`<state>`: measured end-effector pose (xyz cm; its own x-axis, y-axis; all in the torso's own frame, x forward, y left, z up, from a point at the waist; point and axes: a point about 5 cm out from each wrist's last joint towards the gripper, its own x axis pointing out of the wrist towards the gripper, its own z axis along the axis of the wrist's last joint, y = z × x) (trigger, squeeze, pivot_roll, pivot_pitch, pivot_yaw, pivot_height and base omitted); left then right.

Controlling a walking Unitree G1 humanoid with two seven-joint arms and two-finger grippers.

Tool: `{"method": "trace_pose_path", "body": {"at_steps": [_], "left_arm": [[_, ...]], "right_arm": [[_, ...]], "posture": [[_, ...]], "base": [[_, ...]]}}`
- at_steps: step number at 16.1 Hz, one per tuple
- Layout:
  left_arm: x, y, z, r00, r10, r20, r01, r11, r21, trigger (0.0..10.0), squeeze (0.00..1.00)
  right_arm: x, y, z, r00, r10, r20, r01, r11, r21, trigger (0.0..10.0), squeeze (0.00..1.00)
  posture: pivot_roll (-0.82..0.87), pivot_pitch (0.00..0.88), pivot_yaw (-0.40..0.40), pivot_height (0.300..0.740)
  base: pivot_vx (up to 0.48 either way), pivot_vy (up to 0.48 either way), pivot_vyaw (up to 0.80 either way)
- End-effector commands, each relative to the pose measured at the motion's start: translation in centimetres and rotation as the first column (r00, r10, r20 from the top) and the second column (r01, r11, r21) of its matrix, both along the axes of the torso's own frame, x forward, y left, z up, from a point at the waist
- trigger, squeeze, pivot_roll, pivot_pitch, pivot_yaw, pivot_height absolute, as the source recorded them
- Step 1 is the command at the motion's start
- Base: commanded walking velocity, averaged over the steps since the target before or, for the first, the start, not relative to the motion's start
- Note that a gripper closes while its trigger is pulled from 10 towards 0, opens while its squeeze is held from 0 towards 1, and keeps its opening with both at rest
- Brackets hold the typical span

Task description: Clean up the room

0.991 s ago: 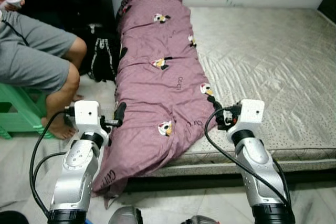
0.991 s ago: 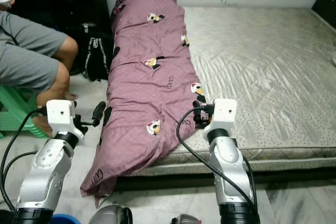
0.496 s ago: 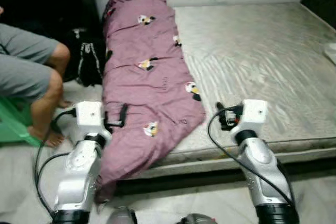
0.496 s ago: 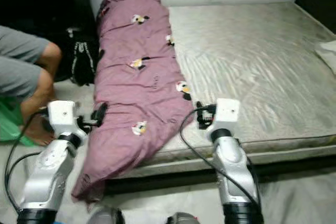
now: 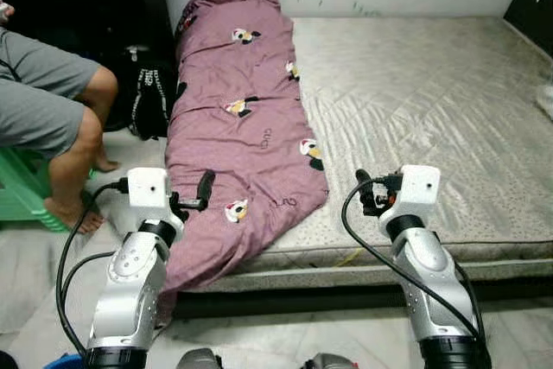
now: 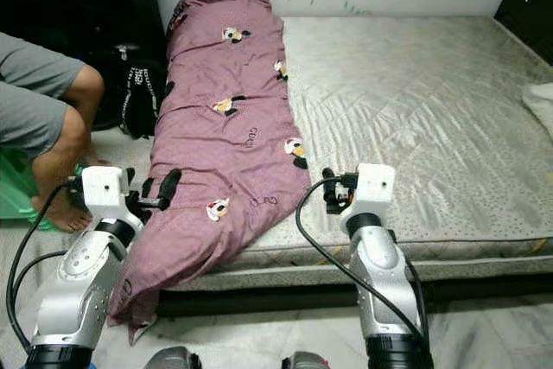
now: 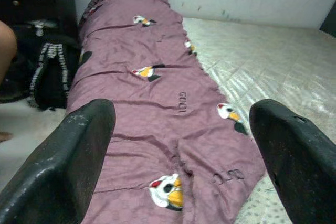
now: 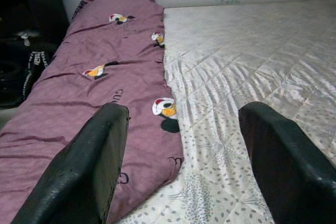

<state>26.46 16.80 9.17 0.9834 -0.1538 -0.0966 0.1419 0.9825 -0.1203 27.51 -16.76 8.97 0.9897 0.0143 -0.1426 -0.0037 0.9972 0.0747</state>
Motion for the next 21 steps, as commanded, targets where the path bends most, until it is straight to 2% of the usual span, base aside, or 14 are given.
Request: {"method": "trace_pose_path", "body": {"at_steps": [1,21], "left_arm": [[-0.05,0.07,0.47,1.000,-0.009,0.023,0.010,1.000,-0.002,10.0,0.00],[-0.29,0.02,0.34,0.999,-0.032,0.010,0.032,0.999,-0.017,10.0,0.00]], "right_arm": [[0.16,0.08,0.39,1.000,0.004,0.011,-0.004,1.000,0.004,10.0,0.00],[0.09,0.15,0.48,1.000,0.007,0.015,-0.007,1.000,-0.002,10.0,0.00]], "posture": [[-0.01,0.000,-0.024,0.740],[-0.01,0.000,-0.027,0.740]], "base": [[0.000,0.000,0.00],[0.250,0.000,0.00]]}}
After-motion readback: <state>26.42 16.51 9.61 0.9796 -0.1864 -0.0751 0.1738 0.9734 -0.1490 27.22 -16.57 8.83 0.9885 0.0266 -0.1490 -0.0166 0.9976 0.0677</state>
